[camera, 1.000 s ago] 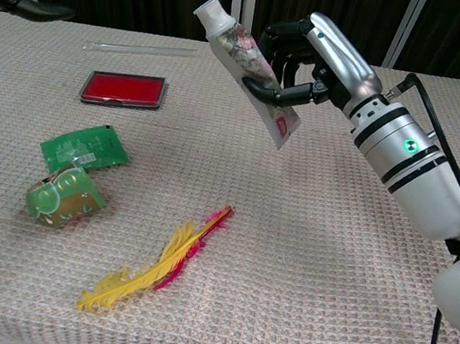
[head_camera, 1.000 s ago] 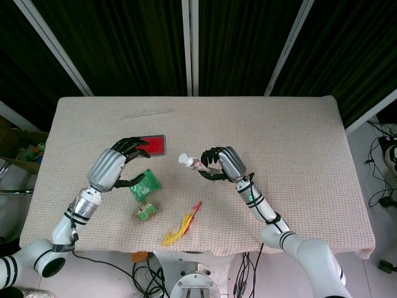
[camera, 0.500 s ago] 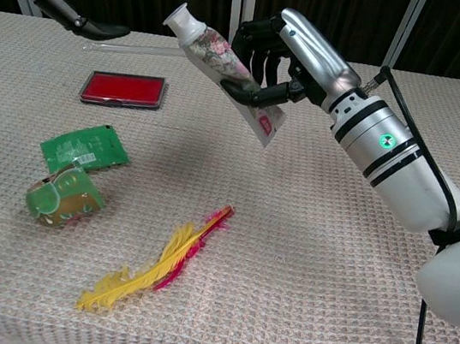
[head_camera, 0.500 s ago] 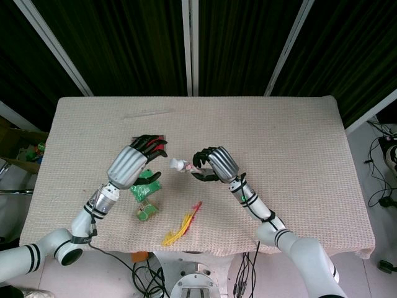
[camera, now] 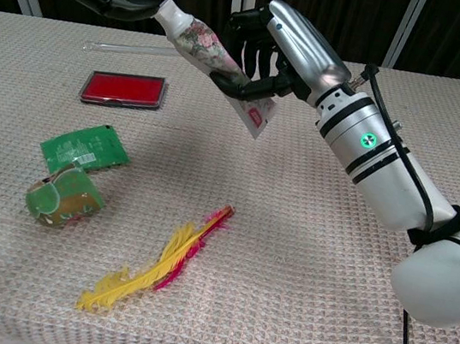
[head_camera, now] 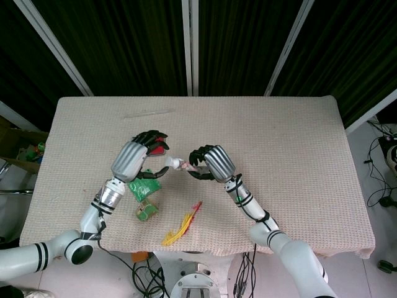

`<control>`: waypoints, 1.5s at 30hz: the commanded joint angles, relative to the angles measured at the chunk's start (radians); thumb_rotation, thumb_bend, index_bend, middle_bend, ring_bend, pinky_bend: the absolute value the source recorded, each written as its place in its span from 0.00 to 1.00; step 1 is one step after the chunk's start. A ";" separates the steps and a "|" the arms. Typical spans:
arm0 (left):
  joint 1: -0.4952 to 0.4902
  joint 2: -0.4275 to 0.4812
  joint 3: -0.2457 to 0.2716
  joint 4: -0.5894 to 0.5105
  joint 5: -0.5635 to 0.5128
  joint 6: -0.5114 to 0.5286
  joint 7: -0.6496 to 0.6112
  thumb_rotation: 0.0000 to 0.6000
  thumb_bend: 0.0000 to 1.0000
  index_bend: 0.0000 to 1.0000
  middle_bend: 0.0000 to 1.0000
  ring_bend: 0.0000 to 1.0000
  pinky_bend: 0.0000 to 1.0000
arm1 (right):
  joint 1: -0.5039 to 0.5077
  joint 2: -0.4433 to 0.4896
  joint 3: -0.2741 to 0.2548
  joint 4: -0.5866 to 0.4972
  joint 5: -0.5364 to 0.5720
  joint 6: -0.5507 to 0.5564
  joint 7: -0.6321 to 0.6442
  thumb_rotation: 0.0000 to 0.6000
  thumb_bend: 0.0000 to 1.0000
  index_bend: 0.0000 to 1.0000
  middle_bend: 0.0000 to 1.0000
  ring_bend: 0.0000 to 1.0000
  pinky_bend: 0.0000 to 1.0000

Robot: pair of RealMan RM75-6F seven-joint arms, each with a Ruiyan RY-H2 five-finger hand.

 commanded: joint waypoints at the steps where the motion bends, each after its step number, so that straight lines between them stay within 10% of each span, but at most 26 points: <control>1: -0.004 -0.008 -0.001 0.004 -0.020 -0.003 0.010 0.71 0.28 0.36 0.20 0.13 0.20 | 0.007 -0.013 0.003 0.017 0.007 0.003 -0.009 1.00 0.63 0.97 0.79 0.62 0.71; 45: -0.045 -0.017 0.004 -0.007 -0.121 -0.009 0.101 0.62 0.31 0.41 0.20 0.13 0.20 | 0.014 -0.006 -0.025 0.011 0.022 -0.010 -0.002 1.00 0.63 0.98 0.79 0.63 0.71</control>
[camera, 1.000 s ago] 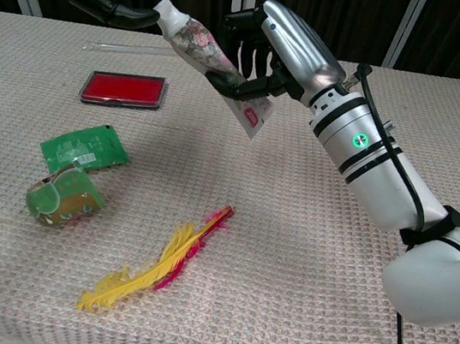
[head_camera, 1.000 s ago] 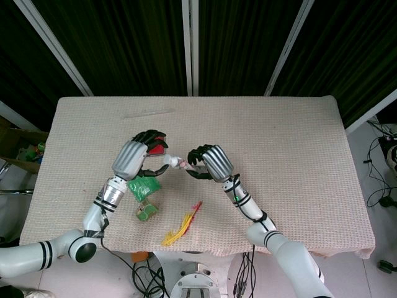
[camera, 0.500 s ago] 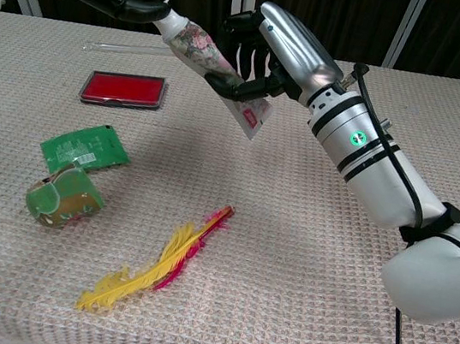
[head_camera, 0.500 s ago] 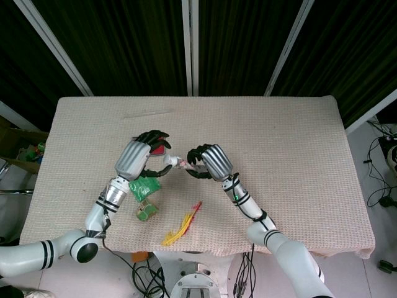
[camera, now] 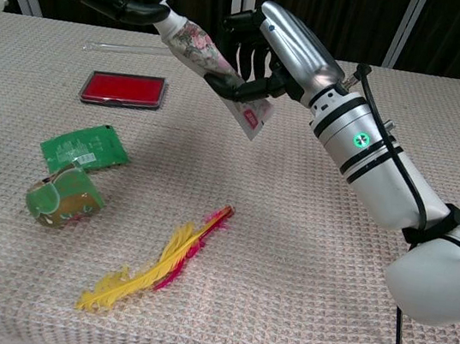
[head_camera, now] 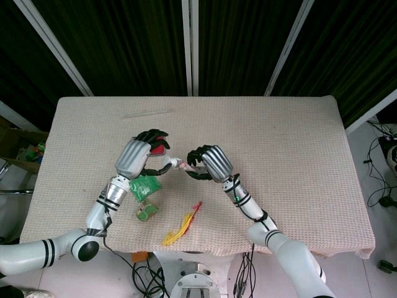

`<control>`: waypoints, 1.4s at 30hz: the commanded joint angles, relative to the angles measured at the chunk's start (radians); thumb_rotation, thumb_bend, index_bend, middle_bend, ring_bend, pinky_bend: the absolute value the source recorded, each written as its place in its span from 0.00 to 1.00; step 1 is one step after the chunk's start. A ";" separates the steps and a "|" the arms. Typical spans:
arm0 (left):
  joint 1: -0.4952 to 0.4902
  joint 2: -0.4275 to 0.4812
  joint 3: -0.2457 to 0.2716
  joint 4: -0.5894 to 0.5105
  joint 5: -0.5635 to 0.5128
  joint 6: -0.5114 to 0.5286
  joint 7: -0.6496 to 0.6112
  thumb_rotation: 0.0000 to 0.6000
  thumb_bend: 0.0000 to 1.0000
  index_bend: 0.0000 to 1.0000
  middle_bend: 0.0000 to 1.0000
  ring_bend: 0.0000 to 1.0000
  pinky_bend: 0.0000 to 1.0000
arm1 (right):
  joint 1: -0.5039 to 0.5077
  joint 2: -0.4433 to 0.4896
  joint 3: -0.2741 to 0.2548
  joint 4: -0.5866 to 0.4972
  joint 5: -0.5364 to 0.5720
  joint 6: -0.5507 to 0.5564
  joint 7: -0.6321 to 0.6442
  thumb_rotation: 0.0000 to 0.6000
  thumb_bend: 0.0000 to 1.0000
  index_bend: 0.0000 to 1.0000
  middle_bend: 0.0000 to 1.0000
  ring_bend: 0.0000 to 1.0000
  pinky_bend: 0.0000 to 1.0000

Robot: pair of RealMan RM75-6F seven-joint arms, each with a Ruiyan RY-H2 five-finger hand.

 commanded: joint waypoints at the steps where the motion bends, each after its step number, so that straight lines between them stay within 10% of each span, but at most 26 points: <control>1: 0.001 0.003 0.003 -0.003 -0.002 0.002 0.005 0.62 0.31 0.41 0.20 0.13 0.21 | -0.001 0.000 -0.002 0.001 -0.001 0.001 0.000 1.00 0.63 0.98 0.79 0.63 0.71; 42: -0.026 0.010 0.006 0.019 -0.038 -0.005 0.069 0.62 0.38 0.45 0.22 0.13 0.21 | -0.019 0.000 -0.031 0.042 -0.018 0.046 0.055 1.00 0.63 1.00 0.84 0.67 0.74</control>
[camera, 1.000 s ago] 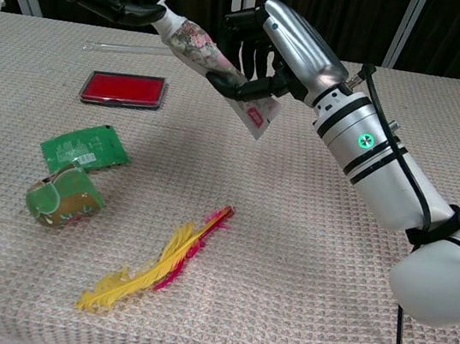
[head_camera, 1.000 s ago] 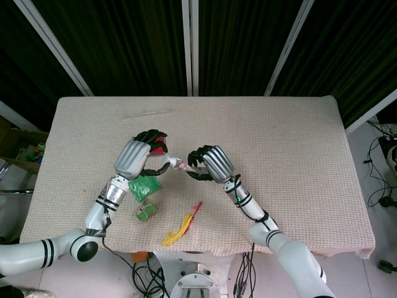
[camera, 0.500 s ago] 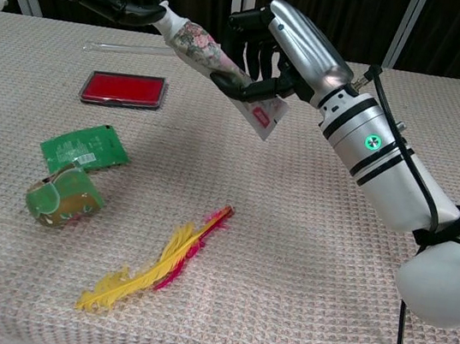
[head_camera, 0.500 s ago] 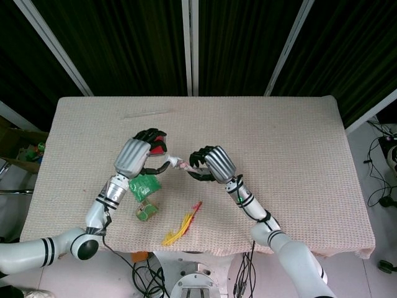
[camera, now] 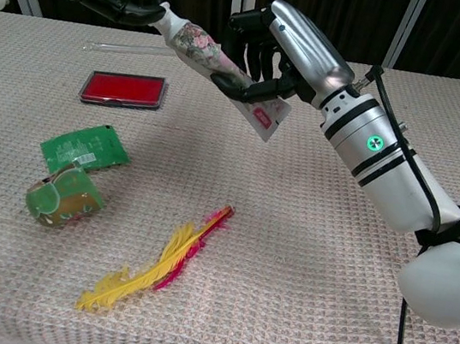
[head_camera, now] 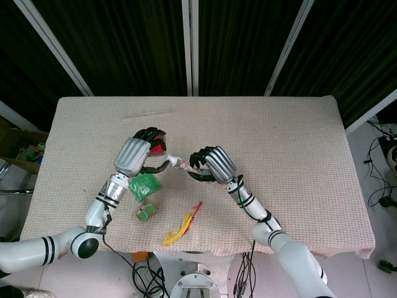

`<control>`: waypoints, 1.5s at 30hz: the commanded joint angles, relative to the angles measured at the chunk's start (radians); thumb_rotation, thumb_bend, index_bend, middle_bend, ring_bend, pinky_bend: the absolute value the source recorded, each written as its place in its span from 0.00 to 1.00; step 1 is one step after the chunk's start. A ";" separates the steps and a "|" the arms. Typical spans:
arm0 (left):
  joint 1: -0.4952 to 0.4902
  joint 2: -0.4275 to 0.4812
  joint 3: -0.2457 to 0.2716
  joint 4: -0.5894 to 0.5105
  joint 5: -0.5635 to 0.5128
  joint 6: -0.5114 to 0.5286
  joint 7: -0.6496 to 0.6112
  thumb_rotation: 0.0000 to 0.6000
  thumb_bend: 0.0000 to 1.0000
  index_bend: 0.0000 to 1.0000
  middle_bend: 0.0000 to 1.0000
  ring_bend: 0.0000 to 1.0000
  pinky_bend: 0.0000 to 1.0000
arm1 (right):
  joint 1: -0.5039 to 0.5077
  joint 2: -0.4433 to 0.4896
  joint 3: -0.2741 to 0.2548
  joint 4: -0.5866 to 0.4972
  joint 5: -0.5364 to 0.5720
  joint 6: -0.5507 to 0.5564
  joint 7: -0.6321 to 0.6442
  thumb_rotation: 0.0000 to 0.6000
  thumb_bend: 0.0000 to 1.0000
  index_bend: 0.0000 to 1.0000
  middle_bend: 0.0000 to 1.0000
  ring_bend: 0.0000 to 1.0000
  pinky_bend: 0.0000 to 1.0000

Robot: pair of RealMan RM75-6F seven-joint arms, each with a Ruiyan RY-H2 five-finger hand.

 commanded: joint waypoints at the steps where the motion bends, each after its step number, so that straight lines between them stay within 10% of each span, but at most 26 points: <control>1: -0.001 0.001 0.000 0.000 -0.002 0.000 0.003 0.62 0.38 0.45 0.22 0.13 0.21 | 0.000 0.000 -0.002 0.002 -0.001 0.000 0.002 1.00 0.63 1.00 0.84 0.67 0.74; 45: 0.002 0.041 0.020 0.002 0.004 -0.037 -0.067 0.62 0.37 0.30 0.19 0.12 0.21 | -0.032 -0.004 -0.058 0.041 -0.042 0.068 0.008 1.00 0.63 1.00 0.85 0.68 0.76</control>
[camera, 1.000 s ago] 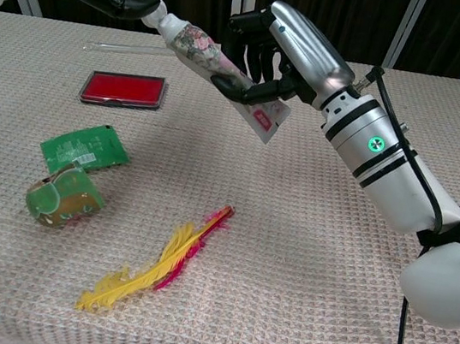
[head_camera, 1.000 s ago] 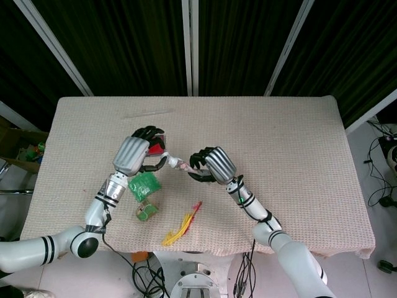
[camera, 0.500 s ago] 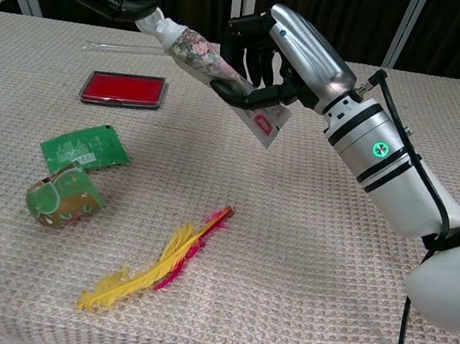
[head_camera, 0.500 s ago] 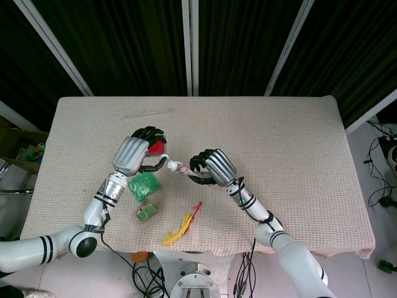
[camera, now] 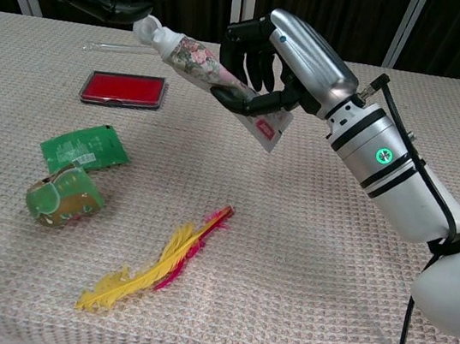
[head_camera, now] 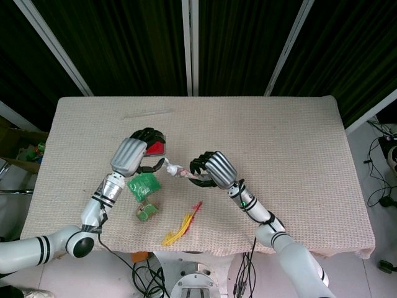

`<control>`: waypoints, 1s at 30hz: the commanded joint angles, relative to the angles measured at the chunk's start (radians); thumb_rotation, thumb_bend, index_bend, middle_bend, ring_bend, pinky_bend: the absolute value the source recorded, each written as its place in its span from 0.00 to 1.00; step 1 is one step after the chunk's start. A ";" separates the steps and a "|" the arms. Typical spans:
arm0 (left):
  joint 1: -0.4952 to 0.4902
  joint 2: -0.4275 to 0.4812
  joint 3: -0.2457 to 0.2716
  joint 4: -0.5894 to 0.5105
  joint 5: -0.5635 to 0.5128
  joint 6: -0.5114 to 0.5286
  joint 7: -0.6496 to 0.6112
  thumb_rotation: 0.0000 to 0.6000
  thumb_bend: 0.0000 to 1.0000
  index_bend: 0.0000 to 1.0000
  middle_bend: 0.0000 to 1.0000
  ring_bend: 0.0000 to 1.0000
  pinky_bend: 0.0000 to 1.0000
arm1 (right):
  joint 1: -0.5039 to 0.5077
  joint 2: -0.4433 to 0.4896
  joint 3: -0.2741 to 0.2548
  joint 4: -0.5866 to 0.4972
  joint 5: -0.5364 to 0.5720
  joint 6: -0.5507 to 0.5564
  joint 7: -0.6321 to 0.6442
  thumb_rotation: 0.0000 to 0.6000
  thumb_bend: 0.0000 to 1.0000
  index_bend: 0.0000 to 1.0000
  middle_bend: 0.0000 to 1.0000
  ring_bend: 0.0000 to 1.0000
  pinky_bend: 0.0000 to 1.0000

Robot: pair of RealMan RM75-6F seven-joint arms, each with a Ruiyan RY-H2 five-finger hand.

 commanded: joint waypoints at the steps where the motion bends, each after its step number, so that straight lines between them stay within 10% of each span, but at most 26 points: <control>1: 0.001 0.005 0.002 0.001 0.001 -0.008 -0.010 0.62 0.37 0.30 0.19 0.12 0.21 | -0.003 0.000 -0.007 0.004 -0.006 0.006 -0.003 1.00 0.63 1.00 0.85 0.68 0.76; 30: -0.018 0.045 0.011 -0.010 -0.001 -0.117 -0.154 0.61 0.37 0.29 0.18 0.11 0.21 | -0.023 0.008 -0.037 0.023 -0.031 0.096 -0.023 1.00 0.63 1.00 0.86 0.69 0.77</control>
